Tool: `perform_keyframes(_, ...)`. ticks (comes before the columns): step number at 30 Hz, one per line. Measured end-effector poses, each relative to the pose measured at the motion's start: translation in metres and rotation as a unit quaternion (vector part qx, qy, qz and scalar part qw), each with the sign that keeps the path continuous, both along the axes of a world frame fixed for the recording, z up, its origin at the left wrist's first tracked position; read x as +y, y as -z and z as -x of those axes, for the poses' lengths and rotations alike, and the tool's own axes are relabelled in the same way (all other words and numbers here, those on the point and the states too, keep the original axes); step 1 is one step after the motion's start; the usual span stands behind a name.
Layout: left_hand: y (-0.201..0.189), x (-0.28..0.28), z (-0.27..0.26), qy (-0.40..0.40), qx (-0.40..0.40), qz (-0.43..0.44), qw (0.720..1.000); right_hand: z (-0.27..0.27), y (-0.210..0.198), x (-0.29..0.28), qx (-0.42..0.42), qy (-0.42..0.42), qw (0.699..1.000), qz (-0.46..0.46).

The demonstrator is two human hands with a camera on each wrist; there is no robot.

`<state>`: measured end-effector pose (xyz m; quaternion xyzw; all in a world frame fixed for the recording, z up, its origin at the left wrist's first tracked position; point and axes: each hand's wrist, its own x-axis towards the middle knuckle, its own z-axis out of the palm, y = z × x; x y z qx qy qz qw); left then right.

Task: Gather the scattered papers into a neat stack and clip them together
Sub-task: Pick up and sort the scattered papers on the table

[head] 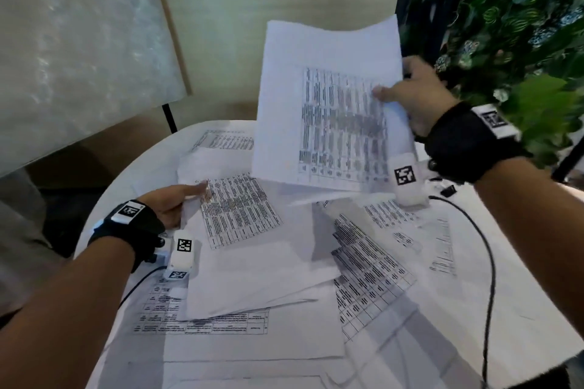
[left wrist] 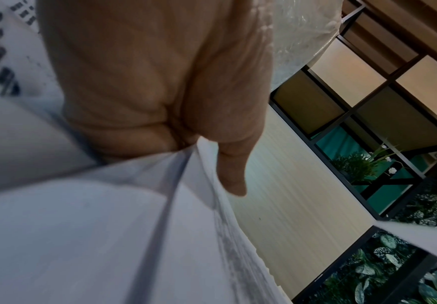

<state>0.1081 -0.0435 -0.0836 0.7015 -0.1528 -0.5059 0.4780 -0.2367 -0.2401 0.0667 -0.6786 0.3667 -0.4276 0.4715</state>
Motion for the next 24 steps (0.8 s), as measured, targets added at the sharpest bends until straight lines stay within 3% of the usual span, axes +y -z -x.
perform_keyframes(4,-0.002,0.001,-0.003,-0.034,0.064,0.088,0.993,-0.069,0.091,-0.031,0.131,-0.015,0.988,-0.076)
perform_keyframes(9,0.001,-0.003,-0.005,-0.031,0.08,0.1,0.991,-0.111,0.131,0.029,0.275,-0.057,0.954,-0.109)
perform_keyframes(14,0.007,-0.003,-0.012,0.015,0.045,0.014,0.999,-0.108,0.144,0.034,0.183,-0.136,0.966,-0.124)
perform_keyframes(20,0.001,-0.004,-0.007,-0.023,0.074,0.114,0.99,-0.08,0.131,-0.004,-0.046,-0.099,0.98,-0.166)
perform_keyframes(22,0.002,-0.002,-0.008,-0.025,0.089,0.118,0.989,-0.076,0.133,-0.012,-0.01,-0.077,0.982,-0.169)
perform_keyframes(24,0.001,-0.002,-0.008,-0.017,0.091,0.107,0.99,-0.077,0.141,-0.014,0.145,-0.058,0.979,-0.132)
